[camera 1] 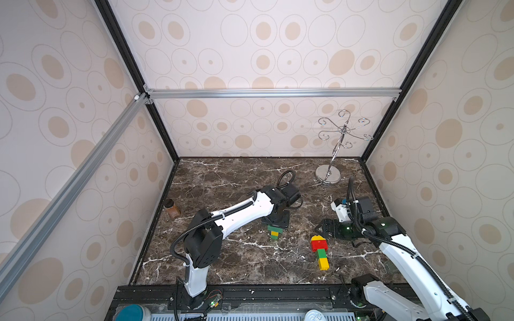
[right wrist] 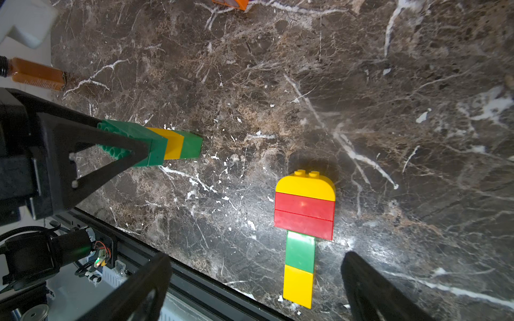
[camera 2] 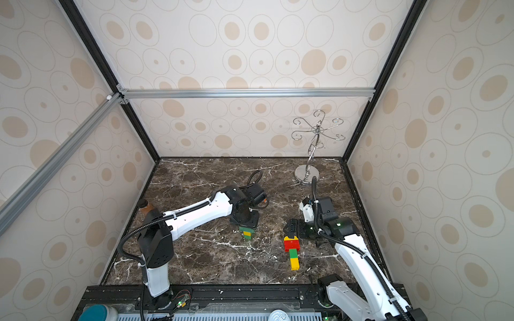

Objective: Assemble an ice cream with lego
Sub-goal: Assemble the lego brick with the lego brick.

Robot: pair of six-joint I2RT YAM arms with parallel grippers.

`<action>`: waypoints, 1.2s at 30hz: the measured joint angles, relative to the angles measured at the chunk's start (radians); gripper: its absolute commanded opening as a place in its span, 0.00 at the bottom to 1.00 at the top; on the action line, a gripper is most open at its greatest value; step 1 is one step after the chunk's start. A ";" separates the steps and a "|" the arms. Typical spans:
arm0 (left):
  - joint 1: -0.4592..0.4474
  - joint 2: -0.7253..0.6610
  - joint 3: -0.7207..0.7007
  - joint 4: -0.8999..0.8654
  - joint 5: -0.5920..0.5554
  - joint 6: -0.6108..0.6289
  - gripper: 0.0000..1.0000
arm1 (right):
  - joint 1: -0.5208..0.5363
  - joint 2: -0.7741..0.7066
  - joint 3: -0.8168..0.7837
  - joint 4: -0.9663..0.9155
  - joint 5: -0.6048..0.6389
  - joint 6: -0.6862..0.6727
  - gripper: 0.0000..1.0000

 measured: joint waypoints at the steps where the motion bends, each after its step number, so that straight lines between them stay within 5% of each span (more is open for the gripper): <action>1: 0.000 0.005 0.009 -0.007 0.001 -0.006 0.42 | 0.000 0.000 0.000 0.000 0.000 0.000 0.99; 26: 0.001 -0.021 -0.003 0.010 0.001 -0.075 0.71 | 0.000 0.000 0.000 0.000 0.000 0.000 0.98; 36: -0.002 0.074 -0.040 0.021 0.007 -0.082 0.88 | 0.000 0.000 0.000 0.000 0.000 0.000 0.98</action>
